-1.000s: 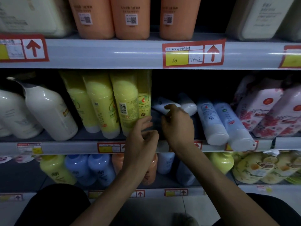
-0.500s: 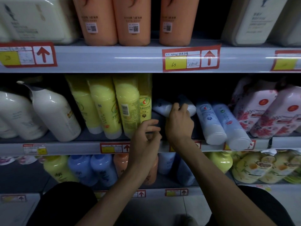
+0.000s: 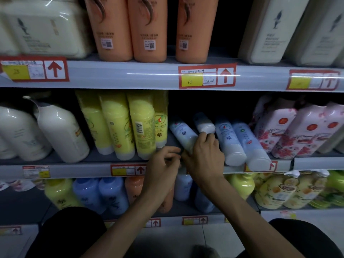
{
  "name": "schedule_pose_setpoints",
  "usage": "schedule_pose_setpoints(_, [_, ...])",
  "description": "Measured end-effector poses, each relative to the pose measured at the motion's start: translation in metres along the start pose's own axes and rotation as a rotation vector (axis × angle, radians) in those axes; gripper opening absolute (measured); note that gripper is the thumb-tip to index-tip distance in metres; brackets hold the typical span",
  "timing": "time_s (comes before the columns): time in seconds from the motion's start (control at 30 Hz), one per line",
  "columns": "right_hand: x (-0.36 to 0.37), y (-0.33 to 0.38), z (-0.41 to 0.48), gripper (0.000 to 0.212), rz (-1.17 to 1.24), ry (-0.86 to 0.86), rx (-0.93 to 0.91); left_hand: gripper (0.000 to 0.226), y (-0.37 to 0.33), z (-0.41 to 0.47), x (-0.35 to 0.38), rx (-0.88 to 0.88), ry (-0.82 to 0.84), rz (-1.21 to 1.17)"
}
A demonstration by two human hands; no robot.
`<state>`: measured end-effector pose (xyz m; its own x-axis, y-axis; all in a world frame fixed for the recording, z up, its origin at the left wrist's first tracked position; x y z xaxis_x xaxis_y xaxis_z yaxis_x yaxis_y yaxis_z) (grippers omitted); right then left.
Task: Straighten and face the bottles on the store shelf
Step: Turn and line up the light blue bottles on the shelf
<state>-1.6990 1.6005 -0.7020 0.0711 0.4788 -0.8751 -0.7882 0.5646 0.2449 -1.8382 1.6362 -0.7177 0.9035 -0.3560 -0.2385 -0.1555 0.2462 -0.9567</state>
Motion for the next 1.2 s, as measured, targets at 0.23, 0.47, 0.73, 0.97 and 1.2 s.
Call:
schedule_pose_setpoints(0.23, [-0.019,-0.025,-0.013,0.048,0.399,0.031,0.089,0.038,0.000,0.010,0.014,-0.136,0.040,-0.068])
schedule_pose_setpoints(0.47, [-0.031,-0.053,-0.032,0.053,0.697,0.144,0.363,0.029,-0.013,0.005,0.027,-0.307,0.105,-0.295])
schedule_pose_setpoints(0.73, [-0.035,-0.058,-0.052,0.057,0.746,0.235,0.369,0.034,-0.018,0.000,0.034,-0.333,0.065,-0.300])
schedule_pose_setpoints(0.97, [-0.026,-0.059,-0.053,0.071,0.765,0.279,0.434,0.031,-0.011,0.004,0.052,-0.281,0.084,-0.225])
schedule_pose_setpoints(1.2, [-0.037,-0.057,-0.056,0.042,0.821,0.410,0.369,0.032,-0.009,0.002,0.041,-0.236,0.128,-0.282])
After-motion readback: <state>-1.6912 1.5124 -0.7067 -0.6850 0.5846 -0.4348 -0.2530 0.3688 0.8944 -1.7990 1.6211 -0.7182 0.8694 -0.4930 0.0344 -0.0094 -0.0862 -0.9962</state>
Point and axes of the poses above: each hand's wrist, its own z-axis towards the middle knuckle, its own x-axis out of the palm, y = z × x, the point moved 5 cm from there along z, towards the middle knuckle, and after that the axes turned 5 degrees about x, right-handed, at the moved point
